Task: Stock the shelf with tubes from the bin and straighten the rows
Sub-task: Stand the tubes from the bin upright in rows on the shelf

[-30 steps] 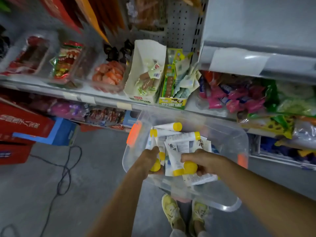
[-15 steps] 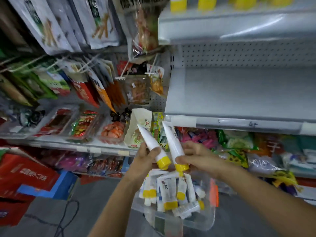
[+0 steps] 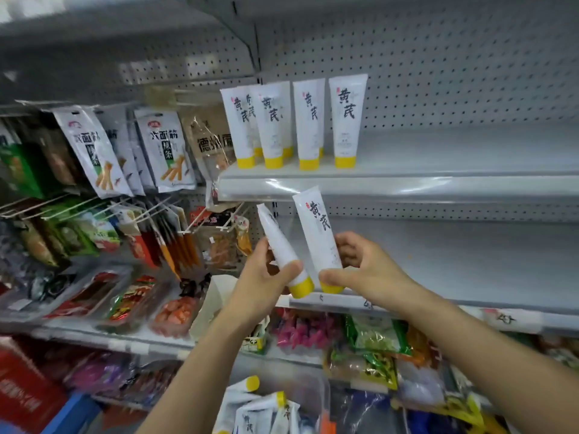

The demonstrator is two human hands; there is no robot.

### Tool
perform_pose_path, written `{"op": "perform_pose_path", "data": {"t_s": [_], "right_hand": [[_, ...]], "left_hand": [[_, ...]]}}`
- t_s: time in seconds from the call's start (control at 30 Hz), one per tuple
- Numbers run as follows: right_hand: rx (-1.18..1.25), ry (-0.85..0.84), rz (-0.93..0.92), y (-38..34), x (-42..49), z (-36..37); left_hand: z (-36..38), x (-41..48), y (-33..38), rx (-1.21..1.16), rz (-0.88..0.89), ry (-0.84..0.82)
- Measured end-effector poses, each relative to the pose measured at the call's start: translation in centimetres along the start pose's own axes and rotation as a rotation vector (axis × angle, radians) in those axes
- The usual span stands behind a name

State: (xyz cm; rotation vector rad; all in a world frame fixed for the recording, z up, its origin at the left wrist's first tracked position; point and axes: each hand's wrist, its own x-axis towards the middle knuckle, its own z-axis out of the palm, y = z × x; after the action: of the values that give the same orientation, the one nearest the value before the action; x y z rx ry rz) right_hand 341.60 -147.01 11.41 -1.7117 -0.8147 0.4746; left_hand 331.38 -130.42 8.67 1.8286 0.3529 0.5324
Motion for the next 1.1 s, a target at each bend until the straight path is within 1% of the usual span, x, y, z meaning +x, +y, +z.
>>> {"op": "perform_pose_path", "data": {"t_s": [0.27,0.47,0.73,1.1], "right_hand": [[-0.072,0.221,-0.160,-4.9,0.6,-10.5],[-0.133,0.353,-0.166,-7.1,5.8,-15.6],[-0.361,0.428,-0.060,-6.1,13.4,-16.7],[-0.413,0.438,-0.030,-5.8,16.5,-16.5]], "left_hand": [[6.7,2.6,8.8,-0.054,0.084,0.058],[8.4,6.7,11.9,-0.027,0.116,0.130],[8.7,10.2,11.6,0.000,0.113,0.150],[8.2,11.7,11.0,0.052,0.142,0.171]]}}
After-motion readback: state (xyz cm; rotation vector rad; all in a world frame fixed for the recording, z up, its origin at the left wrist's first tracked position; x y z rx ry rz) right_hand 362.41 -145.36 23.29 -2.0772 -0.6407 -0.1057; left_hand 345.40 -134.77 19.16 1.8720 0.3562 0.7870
